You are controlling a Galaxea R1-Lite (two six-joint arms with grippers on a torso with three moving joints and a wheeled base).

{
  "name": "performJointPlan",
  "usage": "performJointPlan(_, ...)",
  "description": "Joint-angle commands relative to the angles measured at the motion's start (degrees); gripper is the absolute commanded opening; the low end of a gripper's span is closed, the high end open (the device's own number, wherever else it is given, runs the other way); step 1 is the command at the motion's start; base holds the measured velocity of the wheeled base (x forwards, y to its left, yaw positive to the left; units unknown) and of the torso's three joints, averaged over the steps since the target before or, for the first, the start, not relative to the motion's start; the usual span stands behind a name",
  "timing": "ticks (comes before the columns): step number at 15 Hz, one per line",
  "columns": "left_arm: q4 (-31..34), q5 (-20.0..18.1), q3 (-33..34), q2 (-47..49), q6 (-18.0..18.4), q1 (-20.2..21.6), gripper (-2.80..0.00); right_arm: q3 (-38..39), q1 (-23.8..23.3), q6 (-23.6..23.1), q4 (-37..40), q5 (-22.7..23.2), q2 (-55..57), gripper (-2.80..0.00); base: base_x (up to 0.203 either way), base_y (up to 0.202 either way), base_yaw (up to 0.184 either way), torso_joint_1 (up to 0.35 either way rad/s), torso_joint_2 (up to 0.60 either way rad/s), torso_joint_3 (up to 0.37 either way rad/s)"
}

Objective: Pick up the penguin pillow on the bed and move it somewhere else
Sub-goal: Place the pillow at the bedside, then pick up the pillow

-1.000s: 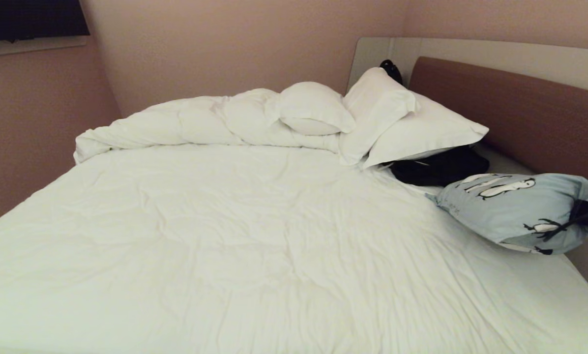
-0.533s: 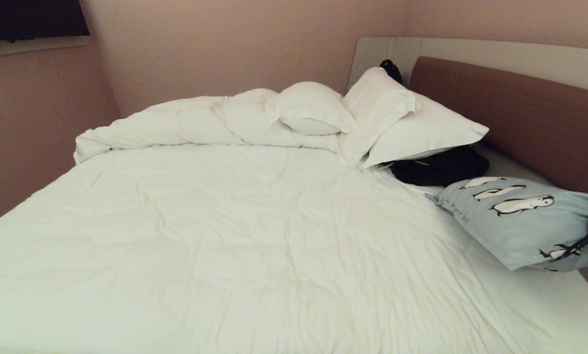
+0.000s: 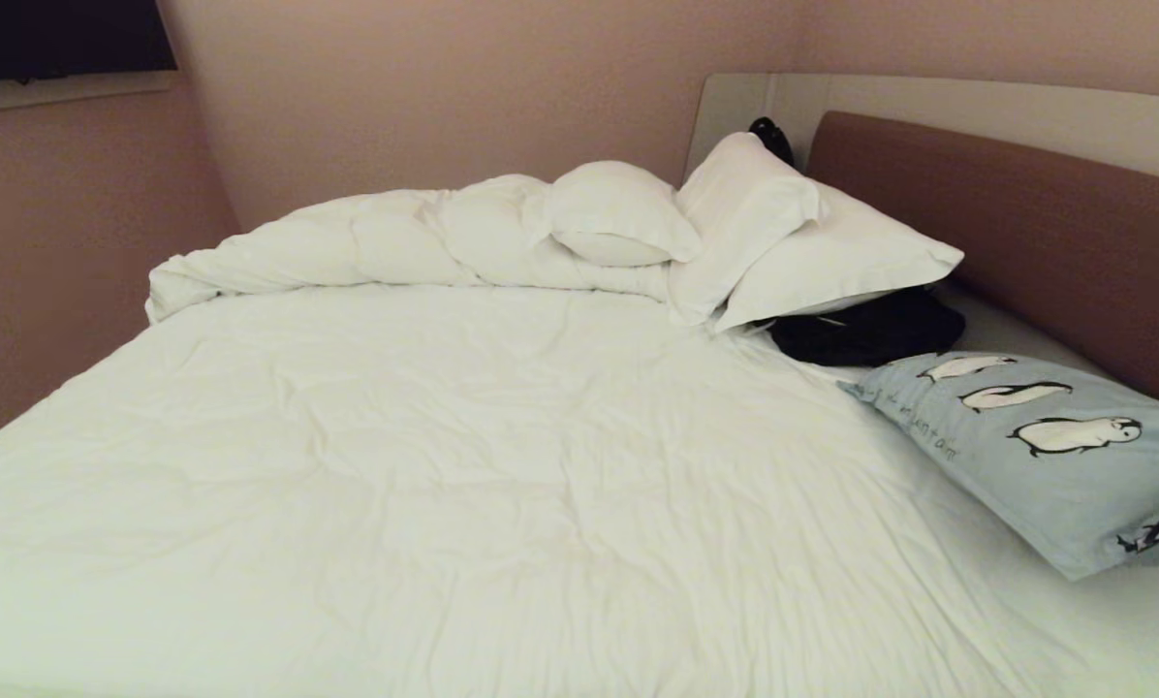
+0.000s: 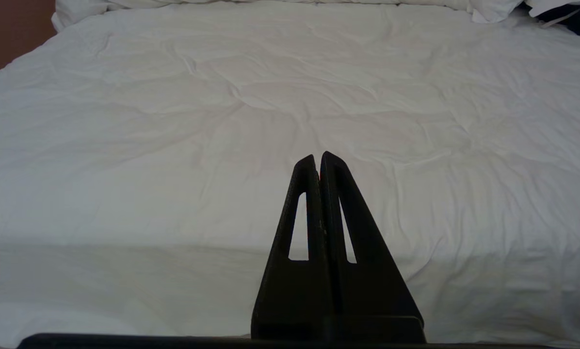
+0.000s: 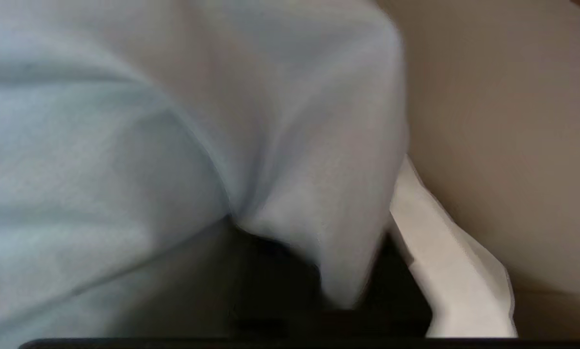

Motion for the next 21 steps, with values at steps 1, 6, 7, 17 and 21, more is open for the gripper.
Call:
performJointPlan(1, -0.02, 0.04, 0.00, -0.02, -0.02, 0.00, -2.80, -0.23, -0.46, 0.02, -0.24, 0.20, 0.92, 0.00, 0.000, 0.000, 0.000, 0.000, 0.00, 0.000)
performJointPlan(6, -0.02, 0.04, 0.00, -0.02, -0.02, 0.00, -2.80, 4.97, -3.67, 0.18, -0.24, 2.05, -4.74, 0.00, 0.000, 0.000, 0.000, 0.000, 0.00, 0.000)
performJointPlan(7, -0.02, 0.04, 0.00, -0.02, -0.02, 0.00, -2.80, 6.84, -4.77, 0.26, -0.21, 3.05, -7.25, 0.00, 0.000, 0.000, 0.000, 0.000, 0.00, 0.000)
performJointPlan(17, -0.02, 0.04, 0.00, -0.02, -0.02, 0.00, -2.80, 14.34, -12.30, 0.65, 19.28, 16.86, -37.04, 0.00, 0.000, 0.000, 0.000, 0.000, 0.00, 0.000)
performJointPlan(21, -0.02, 0.04, 0.00, -0.02, -0.02, 0.00, -2.80, 12.65, -5.86, 4.15, 25.29, 17.86, -42.07, 0.00, 0.000, 0.000, 0.000, 0.000, 0.00, 0.000)
